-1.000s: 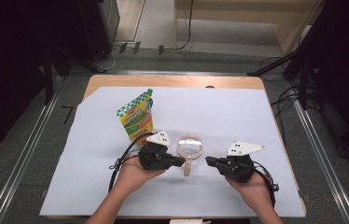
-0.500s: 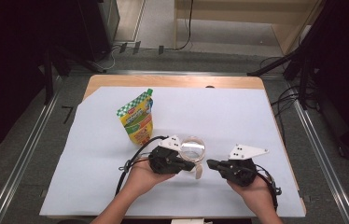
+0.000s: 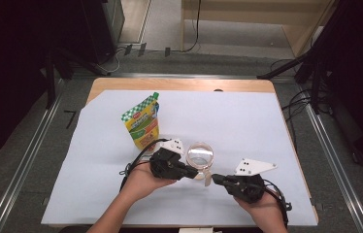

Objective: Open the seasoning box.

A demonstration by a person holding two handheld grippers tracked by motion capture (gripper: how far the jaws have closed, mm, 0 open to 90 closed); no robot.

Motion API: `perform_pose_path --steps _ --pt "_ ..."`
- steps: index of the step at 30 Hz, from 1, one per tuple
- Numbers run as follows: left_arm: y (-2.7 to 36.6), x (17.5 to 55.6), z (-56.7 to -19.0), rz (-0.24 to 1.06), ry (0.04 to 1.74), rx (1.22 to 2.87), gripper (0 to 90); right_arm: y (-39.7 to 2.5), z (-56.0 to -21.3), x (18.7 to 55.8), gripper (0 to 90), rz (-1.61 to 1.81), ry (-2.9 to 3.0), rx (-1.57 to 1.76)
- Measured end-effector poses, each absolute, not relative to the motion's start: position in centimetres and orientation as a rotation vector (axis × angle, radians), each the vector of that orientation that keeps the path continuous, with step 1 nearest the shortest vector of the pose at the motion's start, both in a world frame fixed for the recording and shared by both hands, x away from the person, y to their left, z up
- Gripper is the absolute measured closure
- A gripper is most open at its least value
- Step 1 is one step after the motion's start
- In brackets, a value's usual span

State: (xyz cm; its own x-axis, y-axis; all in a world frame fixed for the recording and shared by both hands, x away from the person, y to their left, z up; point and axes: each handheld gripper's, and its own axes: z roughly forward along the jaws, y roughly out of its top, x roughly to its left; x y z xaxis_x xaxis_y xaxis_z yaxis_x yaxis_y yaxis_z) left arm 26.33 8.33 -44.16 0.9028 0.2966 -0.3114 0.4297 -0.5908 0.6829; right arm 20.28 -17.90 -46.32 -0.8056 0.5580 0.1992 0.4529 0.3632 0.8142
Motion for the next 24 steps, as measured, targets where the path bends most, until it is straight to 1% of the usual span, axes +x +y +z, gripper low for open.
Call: perform_pose_path --steps 3,5,7,10,11,13,15,16,17,24 --pt "9.1 26.6 -43.9 -0.206 0.526 2.236 81.9 -17.5 -46.5 20.2 90.0 1.437 2.516 0.927" --pt "9.5 26.7 -43.8 -0.217 0.534 2.23 77.6 -17.2 -46.6 20.2 90.0 1.439 2.523 0.917" --pt "10.1 26.9 -43.6 -0.21 0.543 2.23 76.9 -16.9 -46.9 20.1 90.0 1.445 2.533 0.918" --pt "10.9 27.2 -43.3 -0.21 0.568 2.218 73.7 -16.5 -47.0 20.1 90.0 1.468 2.535 0.91" --pt "11.1 27.3 -43.3 -0.203 0.578 2.211 71.7 -16.1 -47.1 20.0 90.0 1.464 2.544 0.907" --pt "11.5 27.5 -43.3 -0.191 0.59 2.207 71.1 -15.9 -47.2 20.0 90.0 1.451 2.554 0.904" --pt "11.7 27.6 -43.3 -0.174 0.6 2.199 67.0 -15.3 -47.7 19.9 90.0 1.42 2.576 0.899" --pt "11.8 27.6 -43.3 -0.168 0.603 2.201 67.0 -15.3 -47.7 19.9 90.0 1.42 2.576 0.899" --pt "12.0 27.7 -43.3 -0.155 0.606 2.201 64.9 -15.1 -47.9 20.0 90.0 1.4 2.579 0.901" --pt "12.3 27.9 -43.5 -0.121 0.616 2.195 57.6 -15.1 -48.1 20.2 90.0 1.371 2.601 0.887"
